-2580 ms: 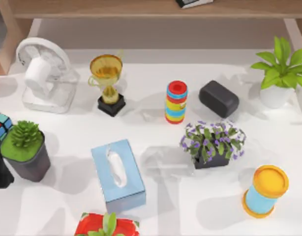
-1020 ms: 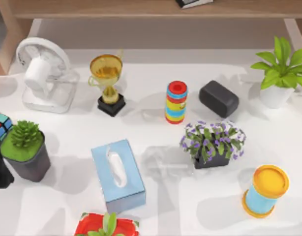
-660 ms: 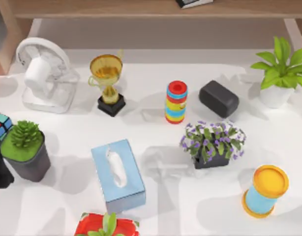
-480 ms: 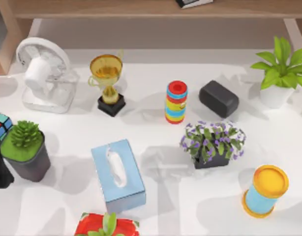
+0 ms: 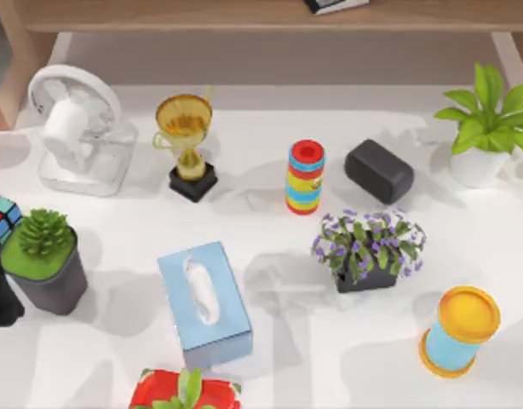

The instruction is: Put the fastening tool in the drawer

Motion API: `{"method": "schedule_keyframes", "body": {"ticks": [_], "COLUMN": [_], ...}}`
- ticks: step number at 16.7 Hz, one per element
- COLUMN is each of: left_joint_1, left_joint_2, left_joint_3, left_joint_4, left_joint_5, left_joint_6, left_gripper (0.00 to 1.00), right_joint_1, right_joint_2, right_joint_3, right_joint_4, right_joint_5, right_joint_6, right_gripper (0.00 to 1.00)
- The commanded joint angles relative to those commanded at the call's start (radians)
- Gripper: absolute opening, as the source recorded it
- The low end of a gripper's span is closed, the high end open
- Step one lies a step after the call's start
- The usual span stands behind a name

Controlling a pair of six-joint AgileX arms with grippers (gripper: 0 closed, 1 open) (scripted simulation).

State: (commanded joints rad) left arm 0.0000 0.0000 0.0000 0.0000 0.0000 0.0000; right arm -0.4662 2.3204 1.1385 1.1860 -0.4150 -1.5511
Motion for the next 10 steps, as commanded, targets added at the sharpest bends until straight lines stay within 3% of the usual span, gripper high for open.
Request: {"method": "schedule_keyframes", "body": {"ticks": [8, 10], "left_joint_1": [0.000, 0.000], "left_joint_2": [0.000, 0.000], "left_joint_3": [0.000, 0.000], "left_joint_4": [0.000, 0.000], "left_joint_5": [0.000, 0.000], "left_joint_6": [0.000, 0.000], "left_gripper": [1.00, 1.00], "right_joint_1": [0.030, 0.030], "right_joint_2": [0.052, 0.052], "right_joint_3": [0.117, 0.117], "right_joint_4": [-0.072, -0.072], "right_joint_5": [0.029, 0.029], "right_joint_6": [0.000, 0.000], "right_gripper": [0.00, 0.15]}}
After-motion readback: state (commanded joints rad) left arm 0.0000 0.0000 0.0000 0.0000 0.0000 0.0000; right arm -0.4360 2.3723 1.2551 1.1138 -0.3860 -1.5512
